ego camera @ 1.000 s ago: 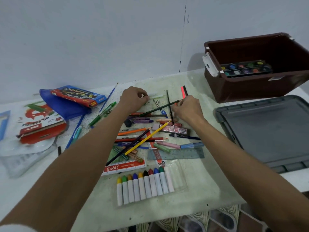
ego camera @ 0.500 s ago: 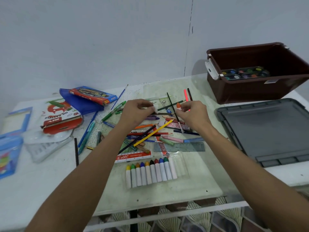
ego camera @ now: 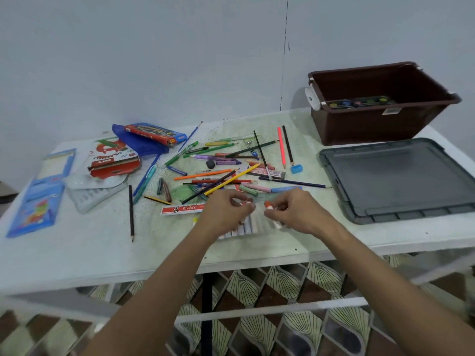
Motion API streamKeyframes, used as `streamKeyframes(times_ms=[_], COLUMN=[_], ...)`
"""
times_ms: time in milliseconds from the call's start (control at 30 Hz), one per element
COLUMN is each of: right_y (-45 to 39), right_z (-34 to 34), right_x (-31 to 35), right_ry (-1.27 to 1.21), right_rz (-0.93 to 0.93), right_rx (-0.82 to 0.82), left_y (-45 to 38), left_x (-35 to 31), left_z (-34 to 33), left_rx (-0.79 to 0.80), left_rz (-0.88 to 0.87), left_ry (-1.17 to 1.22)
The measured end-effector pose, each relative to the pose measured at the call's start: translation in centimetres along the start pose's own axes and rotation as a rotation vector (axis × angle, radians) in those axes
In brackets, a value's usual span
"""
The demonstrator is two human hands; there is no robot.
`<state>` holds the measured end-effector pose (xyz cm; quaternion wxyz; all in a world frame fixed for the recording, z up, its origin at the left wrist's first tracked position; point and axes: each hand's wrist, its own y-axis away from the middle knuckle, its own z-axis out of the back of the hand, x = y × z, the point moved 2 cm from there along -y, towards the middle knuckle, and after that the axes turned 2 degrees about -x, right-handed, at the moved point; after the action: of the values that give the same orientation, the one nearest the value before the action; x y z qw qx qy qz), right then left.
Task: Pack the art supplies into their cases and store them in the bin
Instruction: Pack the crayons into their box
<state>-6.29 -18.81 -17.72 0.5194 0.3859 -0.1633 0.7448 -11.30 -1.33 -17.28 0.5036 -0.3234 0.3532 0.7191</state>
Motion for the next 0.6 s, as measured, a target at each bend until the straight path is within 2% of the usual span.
streamKeyframes(times_ms=[200, 400, 500, 600], right_y=[0.3, 0.0, 0.3, 0.8], right_z=[-0.9, -1.6, -1.2, -0.8], right_x=[-1.0, -1.0, -1.6, -2.0], right_ry=[-0.037, -0.056, -0.060, -0.050], right_rz=[-0.049, -0.044, -0.015, 0.057], right_rx=[-0.056, -0.099, -0.079, 0.018], left_y=[0.3, 0.7, 1.2, 1.8], left_x=[-0.1, -0.5, -0.4, 0.0], left_z=[-1.9, -2.1, -2.0, -1.4], left_rx=[-0.082, -0.082, -0.076, -0.054], left_rz=[0.048, 0.088, 0.018, -0.099], left_ry=[-0.152, -0.128, -0.203, -0.337])
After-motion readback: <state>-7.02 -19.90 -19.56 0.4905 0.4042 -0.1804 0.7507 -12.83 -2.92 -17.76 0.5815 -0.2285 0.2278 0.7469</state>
